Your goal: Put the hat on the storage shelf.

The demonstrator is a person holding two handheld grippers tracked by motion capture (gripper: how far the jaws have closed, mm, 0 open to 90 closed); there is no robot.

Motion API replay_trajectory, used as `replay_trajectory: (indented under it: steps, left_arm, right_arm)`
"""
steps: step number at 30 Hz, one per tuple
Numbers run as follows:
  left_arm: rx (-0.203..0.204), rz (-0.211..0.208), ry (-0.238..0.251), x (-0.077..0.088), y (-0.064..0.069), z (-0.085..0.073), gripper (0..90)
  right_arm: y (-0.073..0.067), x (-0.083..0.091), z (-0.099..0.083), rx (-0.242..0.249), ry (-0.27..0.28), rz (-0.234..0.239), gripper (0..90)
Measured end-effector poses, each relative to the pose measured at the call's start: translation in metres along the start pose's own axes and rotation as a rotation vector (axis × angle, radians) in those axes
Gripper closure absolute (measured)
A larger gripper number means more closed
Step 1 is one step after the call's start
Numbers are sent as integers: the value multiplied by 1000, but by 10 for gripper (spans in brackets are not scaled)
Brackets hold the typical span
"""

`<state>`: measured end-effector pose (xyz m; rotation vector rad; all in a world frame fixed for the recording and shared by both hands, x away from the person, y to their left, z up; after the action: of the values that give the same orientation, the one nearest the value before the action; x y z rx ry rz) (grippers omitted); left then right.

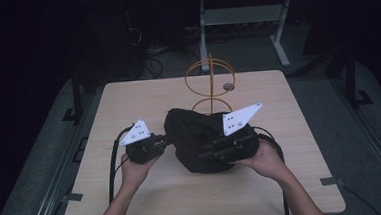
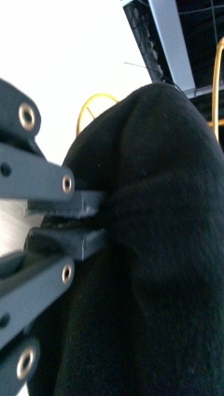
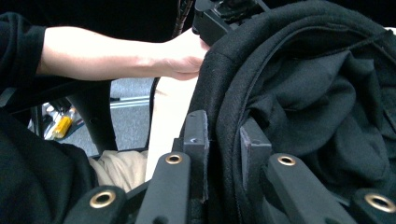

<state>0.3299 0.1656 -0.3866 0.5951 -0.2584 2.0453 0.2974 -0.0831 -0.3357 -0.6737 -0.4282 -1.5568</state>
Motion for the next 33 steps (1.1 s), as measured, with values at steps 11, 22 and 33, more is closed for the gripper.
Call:
replay_trajectory:
  steps: [11, 22, 33]
  left_arm:
    - [-12, 48, 12, 26, -1, 19, 878]
    - [-49, 79, 7, 48, 0, 52, 880]
    - [-105, 128, -12, 59, 2, 85, 881]
  right_arm:
    - [8, 7, -9, -40, 92, 20, 740]
    - [15, 10, -14, -70, 146, 23, 682]
    - [25, 9, -26, -138, 173, -22, 493]
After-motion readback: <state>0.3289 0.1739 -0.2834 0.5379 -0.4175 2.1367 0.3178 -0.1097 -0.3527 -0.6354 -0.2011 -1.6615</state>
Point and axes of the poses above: each handheld gripper's, and its own axes: x roughly backward along the jaws, z roughly out of its top, y roughly to its right, the point moved 3 cm from there along -x, roughly forward along the jaws, and after that the axes turned 11 degrees about -y, right-handed, at the moved point
